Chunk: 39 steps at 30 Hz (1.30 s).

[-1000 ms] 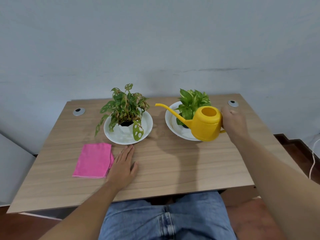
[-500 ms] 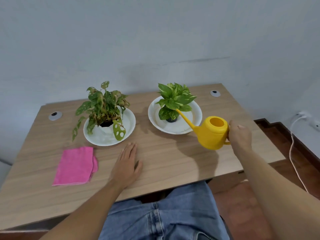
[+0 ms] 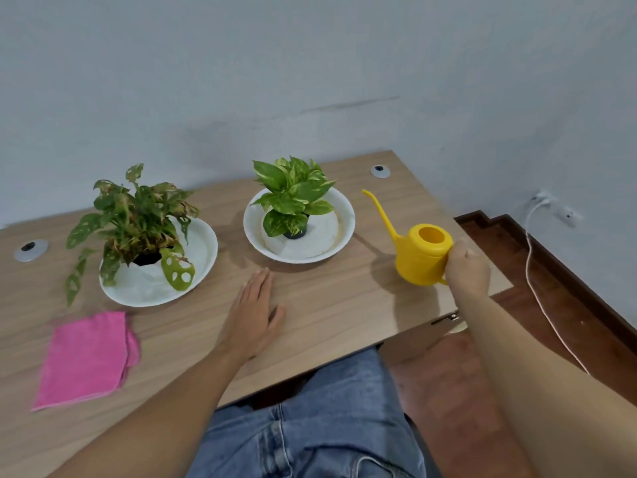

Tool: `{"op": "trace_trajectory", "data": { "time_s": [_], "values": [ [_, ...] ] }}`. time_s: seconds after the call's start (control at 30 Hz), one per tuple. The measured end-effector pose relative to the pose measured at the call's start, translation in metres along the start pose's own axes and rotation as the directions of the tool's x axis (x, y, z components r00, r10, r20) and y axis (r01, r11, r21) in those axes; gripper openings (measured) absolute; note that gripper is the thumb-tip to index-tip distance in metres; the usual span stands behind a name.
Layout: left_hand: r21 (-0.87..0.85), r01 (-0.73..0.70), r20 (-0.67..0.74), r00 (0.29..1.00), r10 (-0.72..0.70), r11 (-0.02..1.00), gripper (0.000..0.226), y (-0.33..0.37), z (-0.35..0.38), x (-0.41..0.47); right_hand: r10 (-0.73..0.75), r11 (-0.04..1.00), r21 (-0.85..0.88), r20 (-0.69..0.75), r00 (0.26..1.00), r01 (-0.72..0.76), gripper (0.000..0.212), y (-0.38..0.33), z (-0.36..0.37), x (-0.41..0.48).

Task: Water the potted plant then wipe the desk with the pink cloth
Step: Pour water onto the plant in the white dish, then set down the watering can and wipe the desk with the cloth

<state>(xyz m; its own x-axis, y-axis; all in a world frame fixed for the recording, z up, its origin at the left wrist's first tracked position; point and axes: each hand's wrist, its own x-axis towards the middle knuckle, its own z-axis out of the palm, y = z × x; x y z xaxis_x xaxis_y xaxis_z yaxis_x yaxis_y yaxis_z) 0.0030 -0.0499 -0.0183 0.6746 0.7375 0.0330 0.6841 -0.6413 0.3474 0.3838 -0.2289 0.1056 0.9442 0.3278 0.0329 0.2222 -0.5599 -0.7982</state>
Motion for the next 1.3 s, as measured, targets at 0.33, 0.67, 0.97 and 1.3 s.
{"op": "trace_trajectory", "data": {
  "time_s": [0.33,0.67,0.97,1.3],
  "values": [
    [0.052,-0.004,-0.013,1.0,0.005,0.999,0.081,0.009,0.009,0.008,0.135,0.989,-0.075,0.105,0.985,-0.128,0.073,0.026,0.009,0.015],
    [0.062,-0.003,0.002,1.0,0.002,0.998,0.08,0.011,0.008,0.008,0.171,0.984,-0.082,0.149,0.974,-0.16,0.076,0.033,0.015,0.018],
    [0.04,-0.007,0.009,1.0,0.007,0.999,0.077,0.01,0.005,0.008,0.244,0.963,-0.152,0.136,0.96,-0.223,0.068,0.034,0.011,0.02],
    [-0.081,-0.022,0.014,1.0,0.023,0.997,0.076,-0.008,-0.016,0.0,-0.126,0.961,-0.23,0.123,0.984,0.152,0.053,-0.007,0.007,0.009]
  ]
}}
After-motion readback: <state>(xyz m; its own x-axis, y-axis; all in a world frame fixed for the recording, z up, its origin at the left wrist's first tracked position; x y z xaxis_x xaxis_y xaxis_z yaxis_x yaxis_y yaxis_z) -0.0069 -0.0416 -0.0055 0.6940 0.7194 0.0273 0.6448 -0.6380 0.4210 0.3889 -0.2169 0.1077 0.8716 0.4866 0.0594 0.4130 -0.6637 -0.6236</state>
